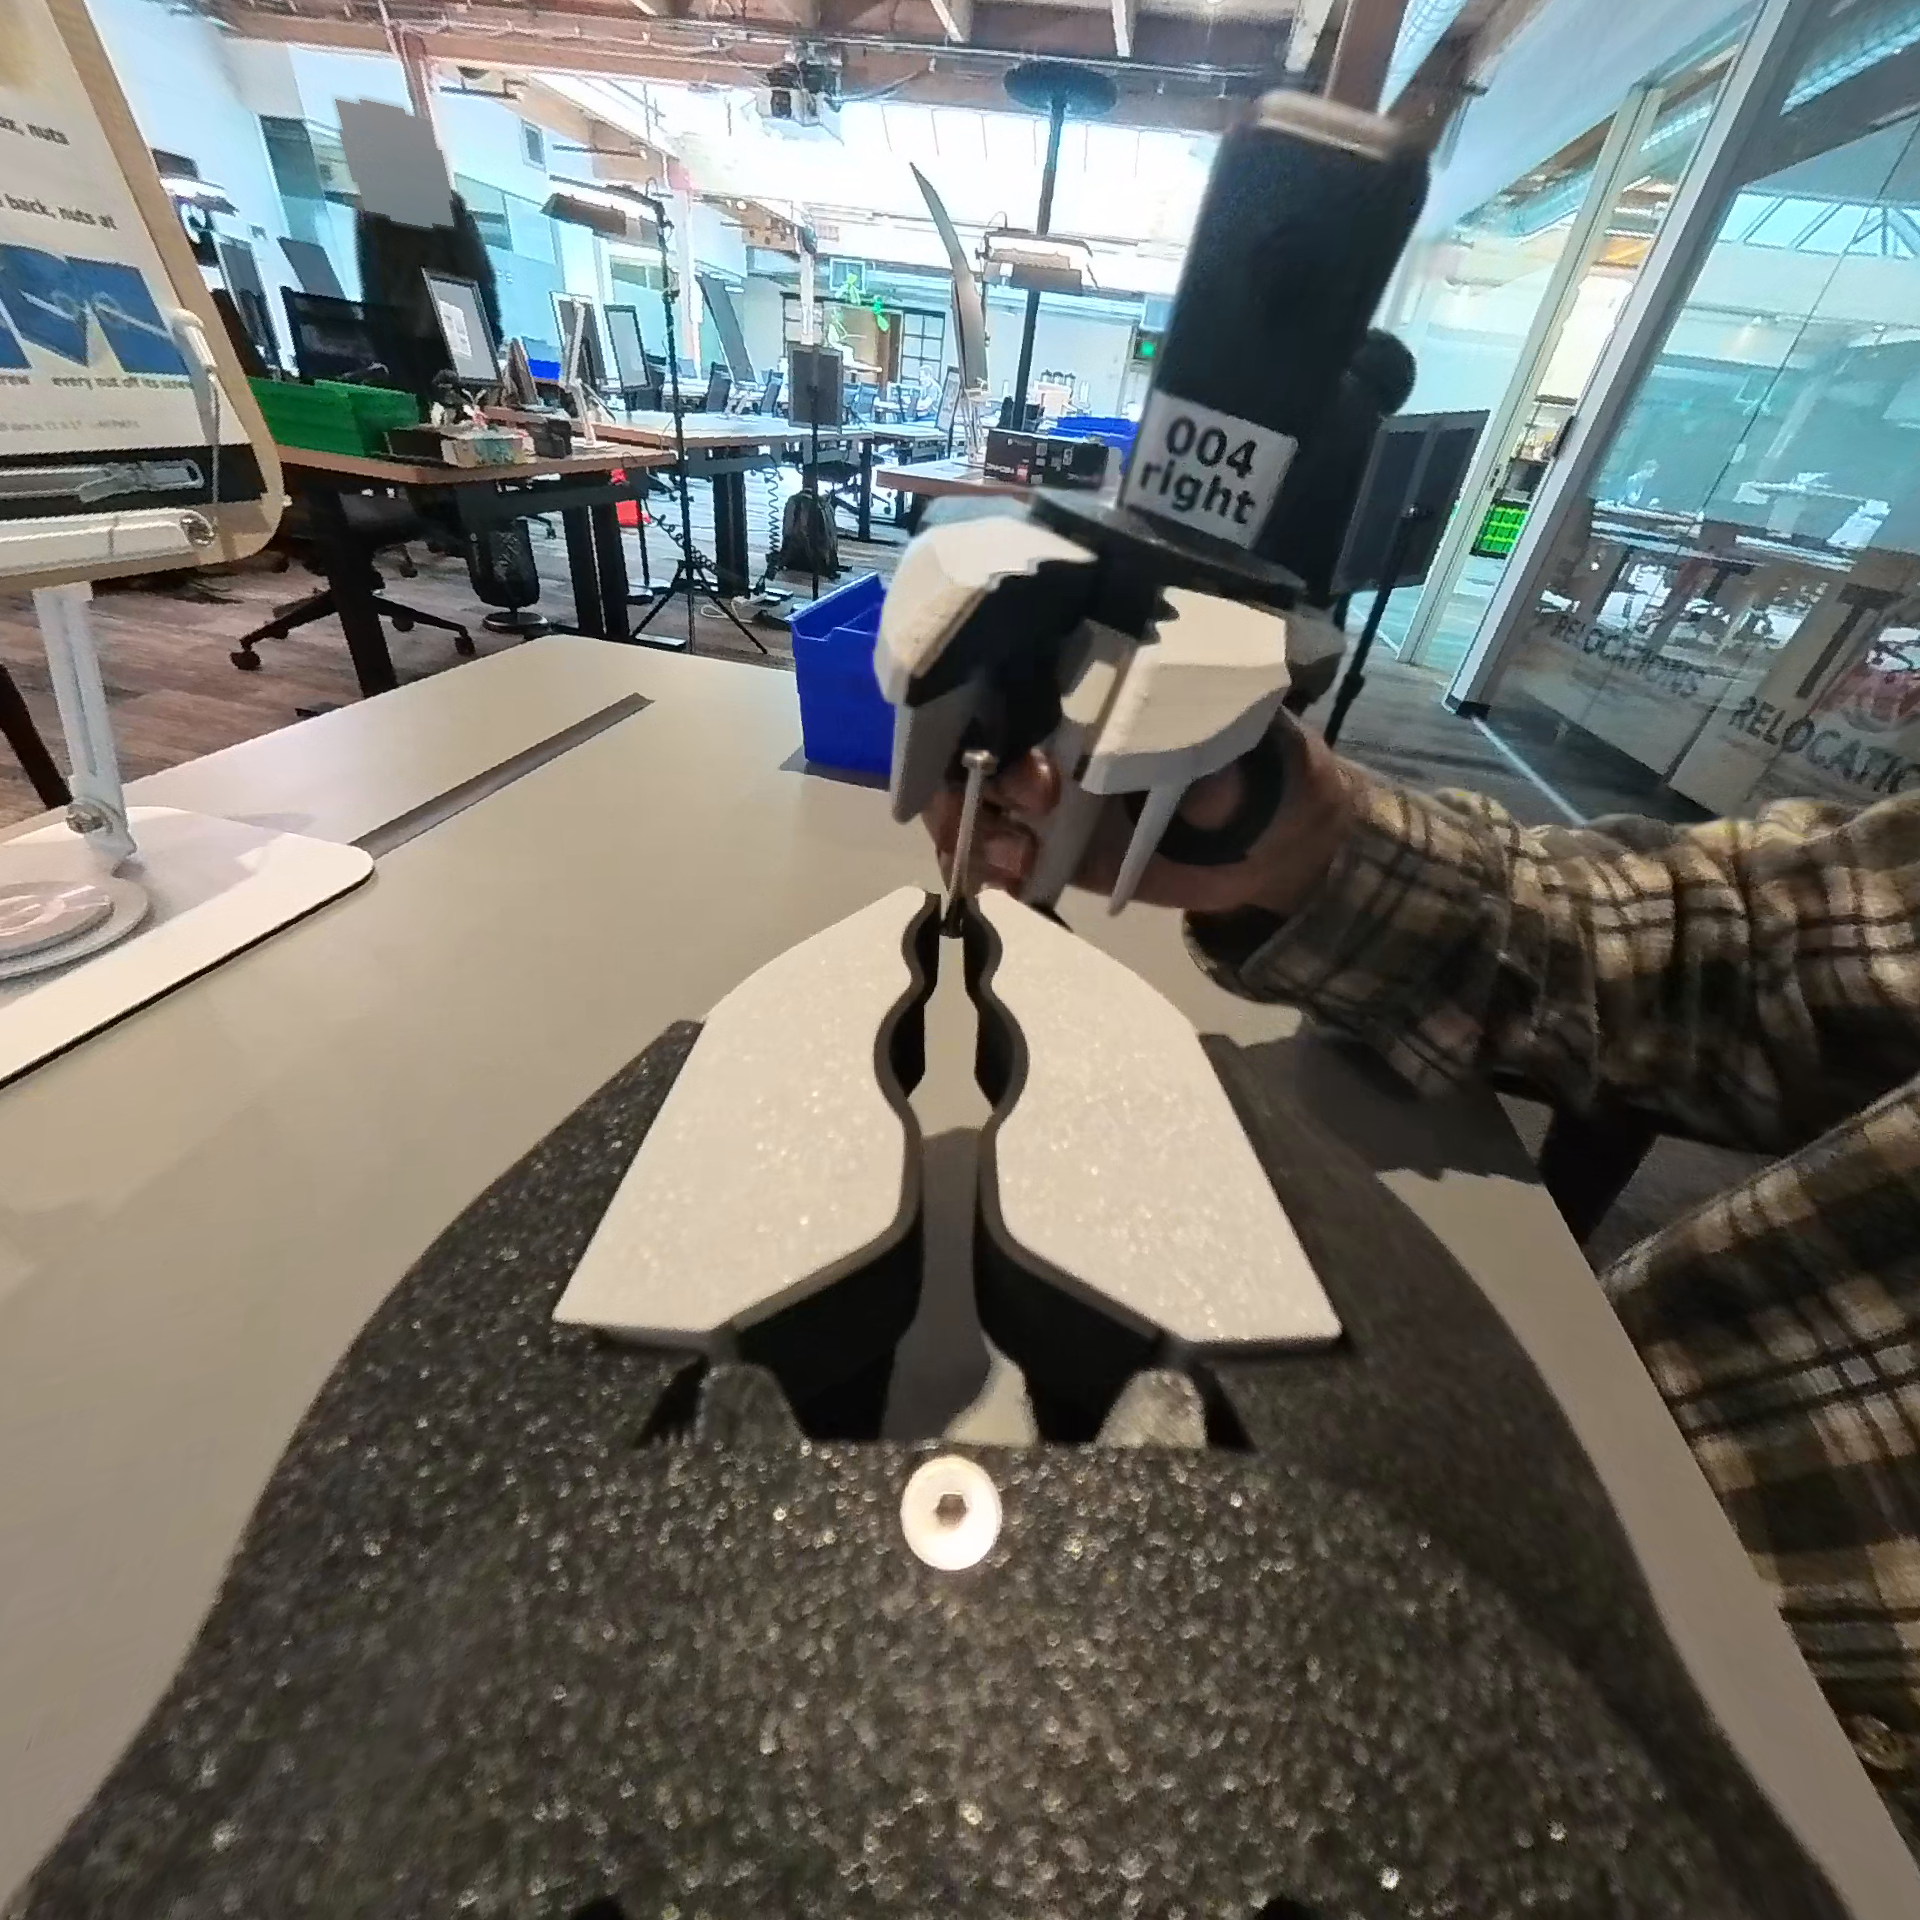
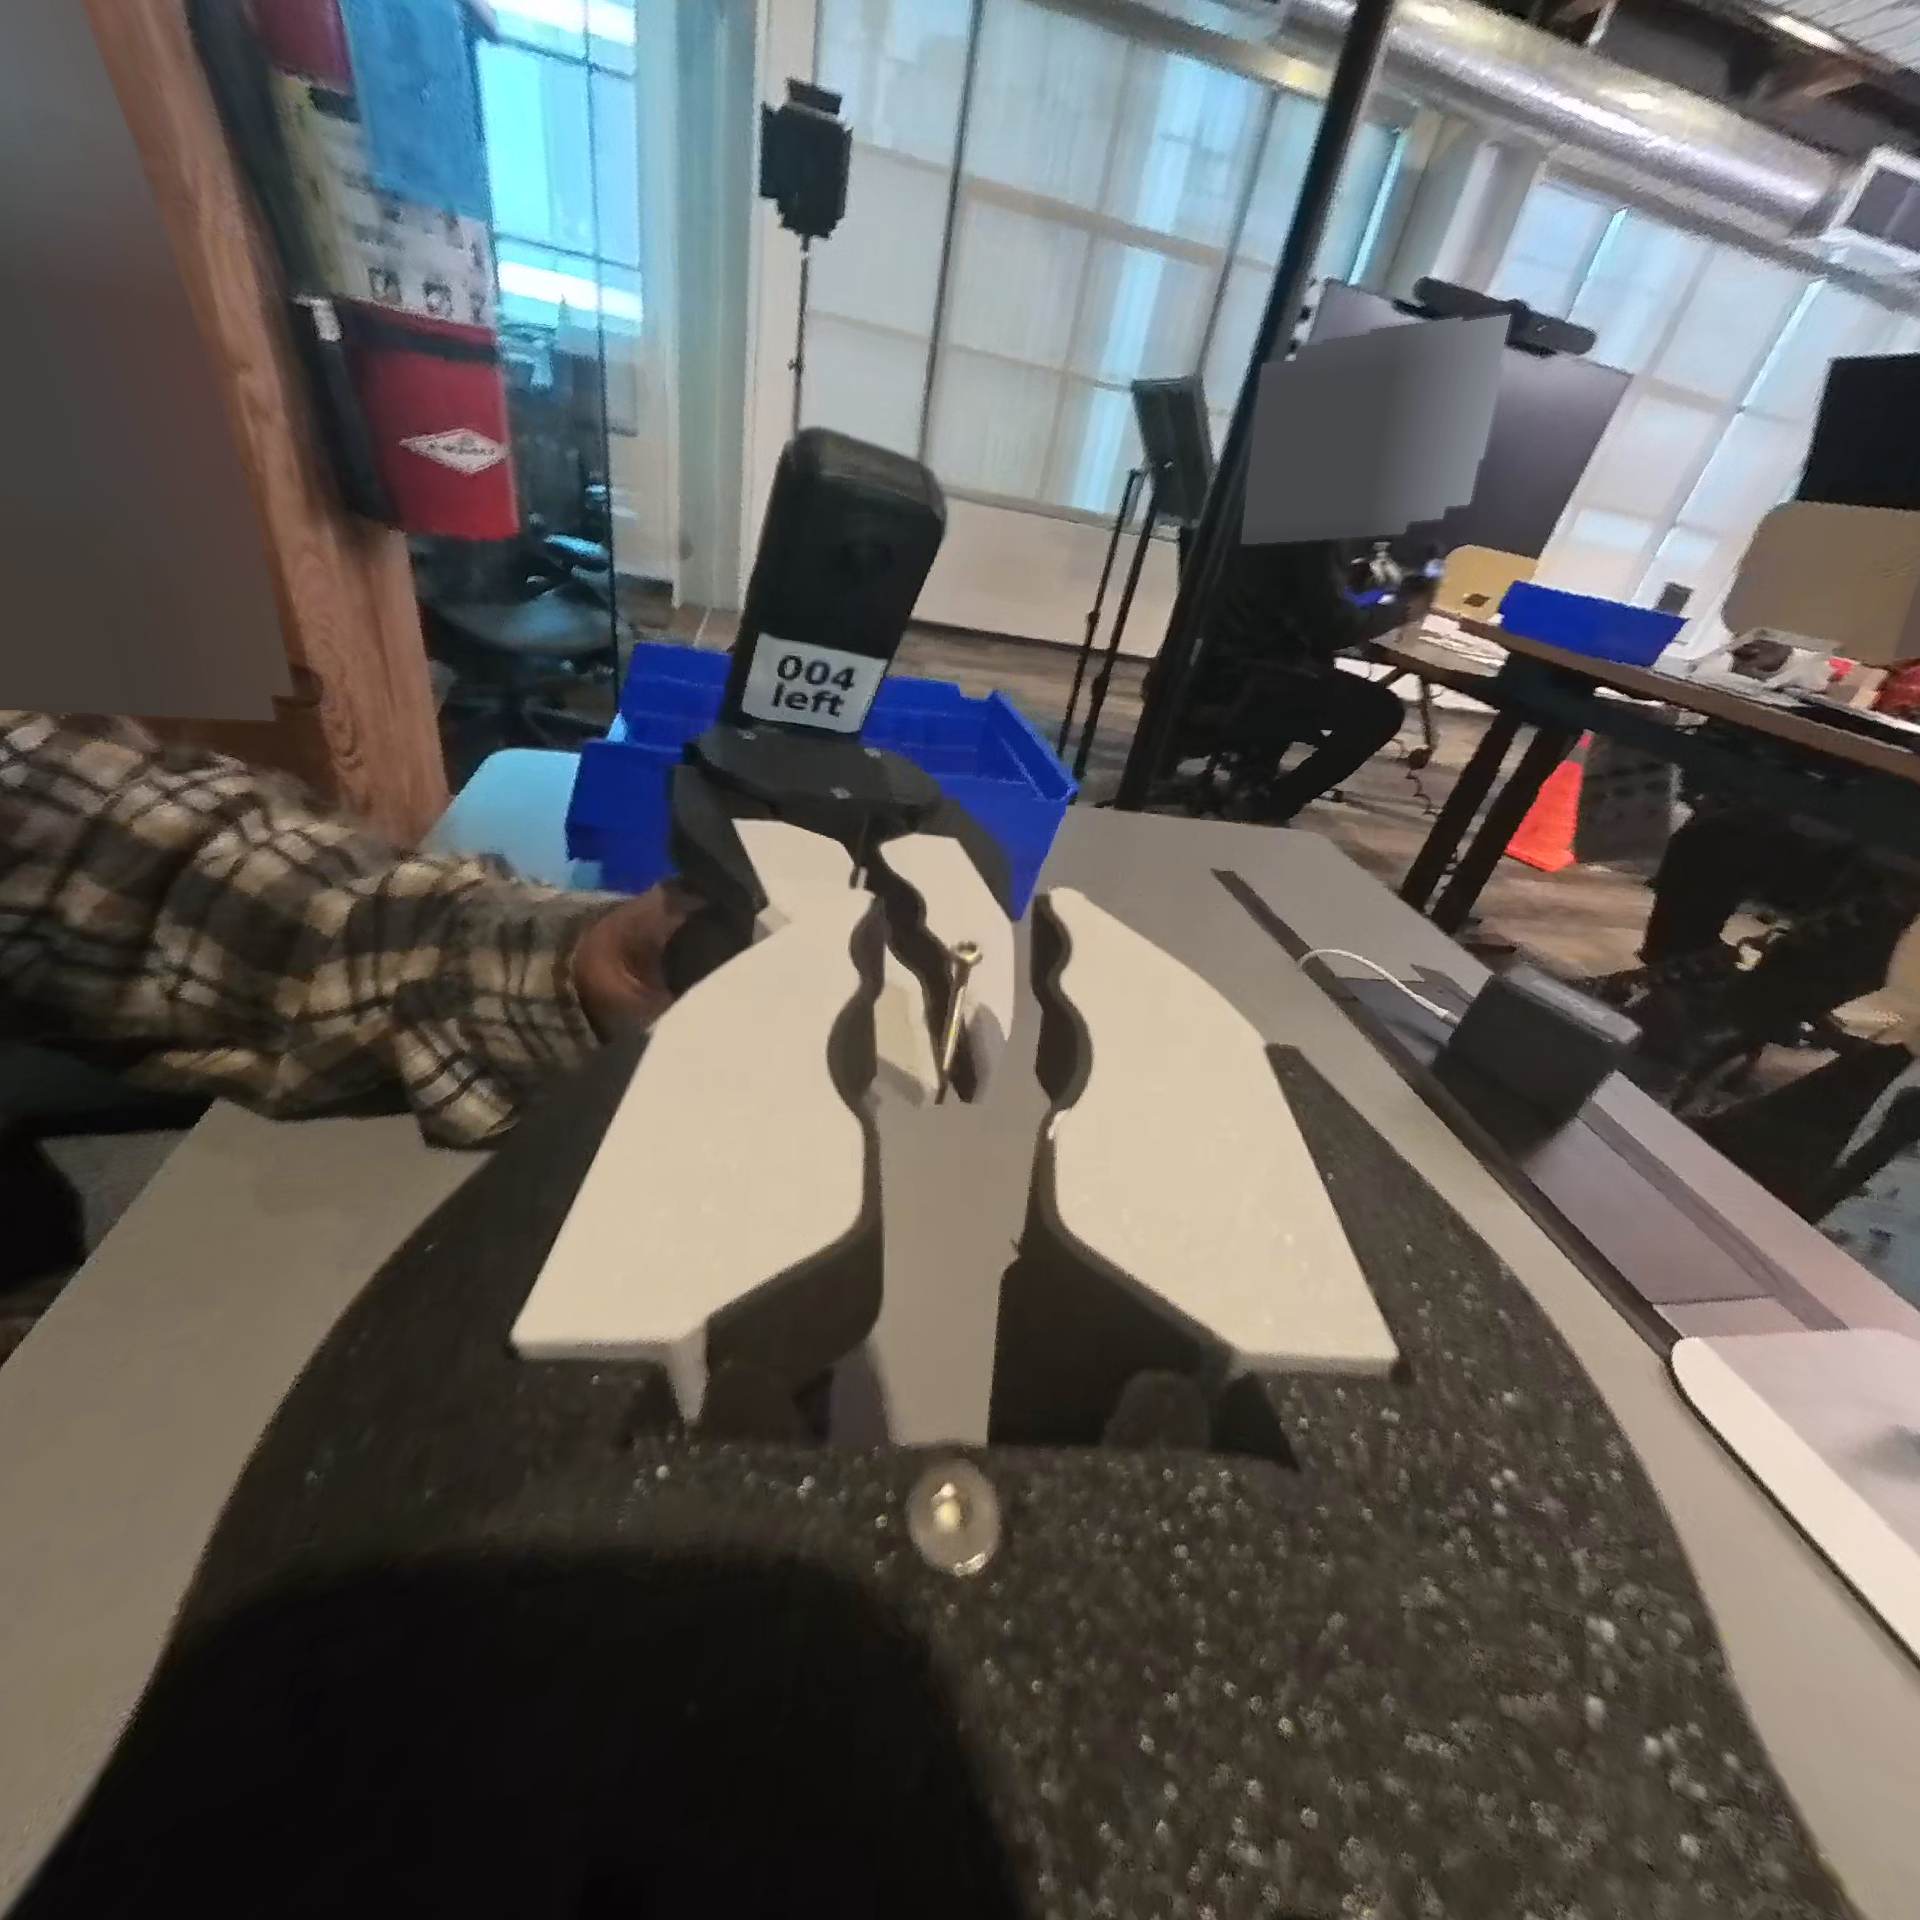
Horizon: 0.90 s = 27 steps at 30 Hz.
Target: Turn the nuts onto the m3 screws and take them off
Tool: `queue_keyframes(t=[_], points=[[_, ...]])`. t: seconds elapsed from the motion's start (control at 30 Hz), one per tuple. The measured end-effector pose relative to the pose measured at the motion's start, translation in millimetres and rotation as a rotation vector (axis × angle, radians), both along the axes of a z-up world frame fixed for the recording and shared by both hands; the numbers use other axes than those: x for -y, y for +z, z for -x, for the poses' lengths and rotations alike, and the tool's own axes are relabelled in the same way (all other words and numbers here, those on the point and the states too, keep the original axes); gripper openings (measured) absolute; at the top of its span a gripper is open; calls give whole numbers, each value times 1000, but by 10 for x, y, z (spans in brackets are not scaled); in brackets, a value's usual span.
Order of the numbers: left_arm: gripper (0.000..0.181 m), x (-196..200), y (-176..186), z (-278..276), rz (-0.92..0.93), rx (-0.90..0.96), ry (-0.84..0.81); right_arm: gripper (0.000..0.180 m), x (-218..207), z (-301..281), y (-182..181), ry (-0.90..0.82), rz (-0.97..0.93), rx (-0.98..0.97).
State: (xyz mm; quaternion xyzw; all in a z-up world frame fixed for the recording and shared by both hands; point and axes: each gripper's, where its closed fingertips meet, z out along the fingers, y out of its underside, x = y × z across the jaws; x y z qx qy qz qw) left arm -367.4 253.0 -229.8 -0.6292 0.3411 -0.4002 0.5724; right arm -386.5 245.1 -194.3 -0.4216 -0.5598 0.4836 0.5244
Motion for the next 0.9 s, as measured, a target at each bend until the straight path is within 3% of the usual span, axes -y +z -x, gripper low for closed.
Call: queue_keyframes(t=[0.2,0.9], points=[[3,12,23,3,-8,6,-4,14,-10,-31,-10,76,6,46],[4,7,-23,-14,-11,-26,-1,5,-23,17,-38,94,-7,99]])
